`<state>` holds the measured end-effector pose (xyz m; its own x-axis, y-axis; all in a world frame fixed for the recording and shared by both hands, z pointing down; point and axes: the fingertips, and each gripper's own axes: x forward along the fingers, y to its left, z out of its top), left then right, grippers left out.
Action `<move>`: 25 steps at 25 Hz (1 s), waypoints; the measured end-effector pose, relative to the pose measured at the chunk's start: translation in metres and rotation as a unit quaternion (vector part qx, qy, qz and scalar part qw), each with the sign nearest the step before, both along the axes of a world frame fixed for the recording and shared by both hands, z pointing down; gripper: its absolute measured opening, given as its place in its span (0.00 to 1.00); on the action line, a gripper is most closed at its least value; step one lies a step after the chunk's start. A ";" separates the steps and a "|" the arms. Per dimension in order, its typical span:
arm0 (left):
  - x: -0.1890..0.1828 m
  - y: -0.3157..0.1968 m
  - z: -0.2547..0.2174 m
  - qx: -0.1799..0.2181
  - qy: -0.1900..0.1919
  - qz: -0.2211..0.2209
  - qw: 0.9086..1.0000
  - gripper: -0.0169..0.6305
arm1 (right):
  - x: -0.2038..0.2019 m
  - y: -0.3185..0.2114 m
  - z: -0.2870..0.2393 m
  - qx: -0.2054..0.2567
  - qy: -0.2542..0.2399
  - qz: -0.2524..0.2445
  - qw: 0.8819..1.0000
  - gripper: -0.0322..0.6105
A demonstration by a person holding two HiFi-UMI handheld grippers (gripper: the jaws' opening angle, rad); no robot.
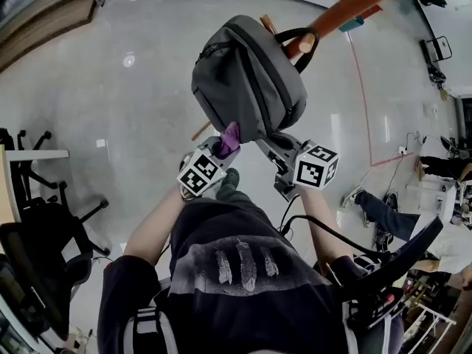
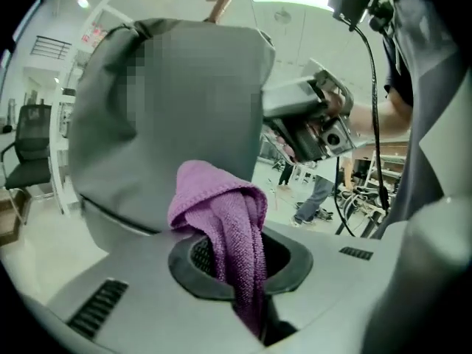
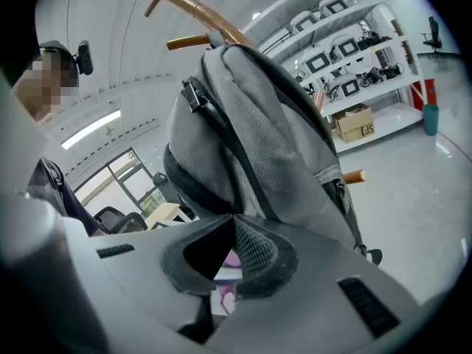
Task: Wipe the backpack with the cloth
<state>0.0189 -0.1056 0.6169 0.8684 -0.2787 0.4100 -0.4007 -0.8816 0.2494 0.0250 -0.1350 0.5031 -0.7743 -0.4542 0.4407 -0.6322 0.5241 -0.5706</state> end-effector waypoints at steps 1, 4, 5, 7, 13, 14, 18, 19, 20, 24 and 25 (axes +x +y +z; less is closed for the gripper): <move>-0.017 -0.014 -0.008 0.009 0.000 -0.029 1.000 0.10 | 0.000 0.002 0.000 0.000 0.002 -0.002 1.000 0.04; -0.089 -0.081 -0.048 0.086 -0.045 -0.147 0.984 0.10 | 0.001 0.010 0.000 0.004 0.012 -0.004 1.000 0.04; -0.113 -0.108 -0.064 0.118 -0.067 -0.183 0.974 0.10 | 0.001 0.012 0.001 0.006 0.013 0.000 1.000 0.04; -0.151 -0.157 -0.096 0.161 -0.079 -0.244 0.953 0.10 | 0.002 0.016 0.001 0.010 0.013 0.015 1.000 0.04; -0.149 -0.221 -0.169 0.167 -0.026 -0.259 0.951 0.10 | -0.001 0.015 -0.004 0.024 0.013 0.034 0.999 0.04; -0.141 -0.218 -0.173 0.165 -0.024 -0.250 0.954 0.10 | -0.002 0.015 -0.004 0.026 0.017 0.032 0.999 0.04; -0.109 -0.183 -0.191 0.196 -0.027 -0.211 0.957 0.10 | 0.000 0.018 -0.005 0.032 0.023 0.038 0.998 0.04; -0.099 -0.171 -0.197 0.210 -0.027 -0.193 0.958 0.10 | 0.000 0.018 -0.005 0.035 0.025 0.037 0.998 0.04; -0.087 -0.158 -0.204 0.227 -0.027 -0.168 0.959 0.10 | 0.000 0.018 -0.006 0.038 0.026 0.034 0.998 0.04; -0.028 -0.108 -0.214 0.282 -0.041 -0.069 0.956 0.10 | -0.003 0.017 -0.008 0.045 0.028 0.027 0.998 0.04; -0.019 -0.100 -0.213 0.292 -0.048 -0.055 0.954 0.10 | -0.003 0.017 -0.008 0.045 0.030 0.029 0.998 0.04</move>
<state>-0.0002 -0.2055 0.4035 0.7875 -0.5703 0.2337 -0.4943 -0.8109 -0.3132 0.0221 -0.1176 0.4955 -0.7185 -0.5377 0.4411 -0.6951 0.5334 -0.4820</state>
